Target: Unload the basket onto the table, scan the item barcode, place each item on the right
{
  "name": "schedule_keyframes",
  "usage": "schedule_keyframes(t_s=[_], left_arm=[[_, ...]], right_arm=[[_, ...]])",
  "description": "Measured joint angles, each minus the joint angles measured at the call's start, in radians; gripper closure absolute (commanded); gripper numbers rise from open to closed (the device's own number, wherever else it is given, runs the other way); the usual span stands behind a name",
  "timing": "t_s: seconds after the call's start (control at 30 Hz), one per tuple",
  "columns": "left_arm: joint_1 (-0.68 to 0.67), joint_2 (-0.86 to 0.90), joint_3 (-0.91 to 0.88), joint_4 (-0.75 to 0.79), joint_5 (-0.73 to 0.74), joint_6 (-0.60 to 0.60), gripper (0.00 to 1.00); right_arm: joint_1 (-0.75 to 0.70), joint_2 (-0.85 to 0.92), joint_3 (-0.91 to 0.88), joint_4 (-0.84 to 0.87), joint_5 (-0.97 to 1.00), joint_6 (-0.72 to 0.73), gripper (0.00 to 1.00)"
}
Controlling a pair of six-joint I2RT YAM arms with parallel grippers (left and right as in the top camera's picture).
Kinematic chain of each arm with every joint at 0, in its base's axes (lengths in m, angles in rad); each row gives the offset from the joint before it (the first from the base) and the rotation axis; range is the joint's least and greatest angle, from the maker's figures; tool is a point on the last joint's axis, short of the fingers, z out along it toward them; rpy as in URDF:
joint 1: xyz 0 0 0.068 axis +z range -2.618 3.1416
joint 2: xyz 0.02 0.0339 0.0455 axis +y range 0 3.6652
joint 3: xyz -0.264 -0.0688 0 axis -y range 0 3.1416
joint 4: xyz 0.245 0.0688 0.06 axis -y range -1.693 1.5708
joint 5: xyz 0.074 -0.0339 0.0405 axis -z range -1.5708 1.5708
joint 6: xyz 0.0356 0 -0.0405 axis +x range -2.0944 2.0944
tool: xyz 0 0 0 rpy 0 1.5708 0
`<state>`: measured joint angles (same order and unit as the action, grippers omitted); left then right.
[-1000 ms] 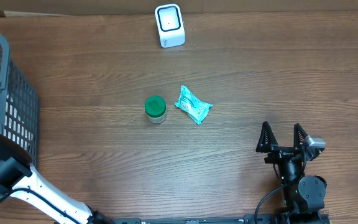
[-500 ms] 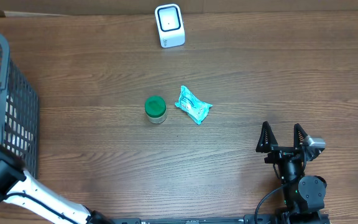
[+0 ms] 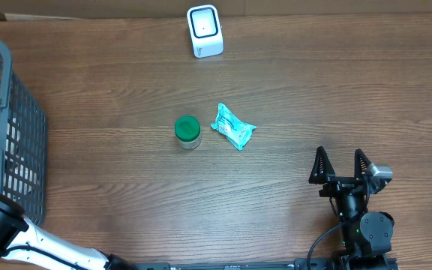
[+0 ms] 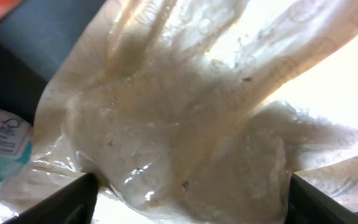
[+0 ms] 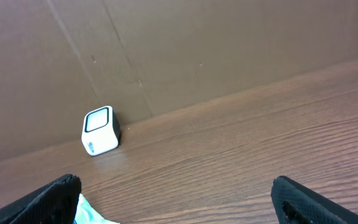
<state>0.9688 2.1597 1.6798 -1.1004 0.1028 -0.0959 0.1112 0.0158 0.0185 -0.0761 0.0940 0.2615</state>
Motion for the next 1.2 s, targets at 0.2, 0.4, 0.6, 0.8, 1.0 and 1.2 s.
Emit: schedule_keyframes(t_s=[0.2,0.4,0.6,0.8,1.0,1.2], left_arm=[[0.000,-0.002,-0.002,0.003,0.018,0.000,0.62],[0.000,-0.002,-0.002,0.002,0.018,0.000,0.76],[-0.005,0.026,0.058,-0.108,0.065,0.002,0.80],[-0.029,0.082,0.236,-0.256,0.152,0.003,0.85],[-0.045,0.084,0.477,-0.376,0.268,0.007,0.86],[-0.051,0.084,0.646,-0.467,0.399,0.048,0.88]], right_arm=[[0.000,0.000,0.000,-0.001,0.000,0.000,0.00],[0.000,0.000,0.000,0.000,0.000,0.000,0.00],[0.000,0.000,0.000,0.000,0.000,0.000,0.00],[0.000,0.000,0.000,-0.001,0.000,0.000,0.00],[0.000,0.000,0.000,-0.001,0.000,0.000,0.00],[0.000,0.000,0.000,0.000,0.000,0.000,0.00]])
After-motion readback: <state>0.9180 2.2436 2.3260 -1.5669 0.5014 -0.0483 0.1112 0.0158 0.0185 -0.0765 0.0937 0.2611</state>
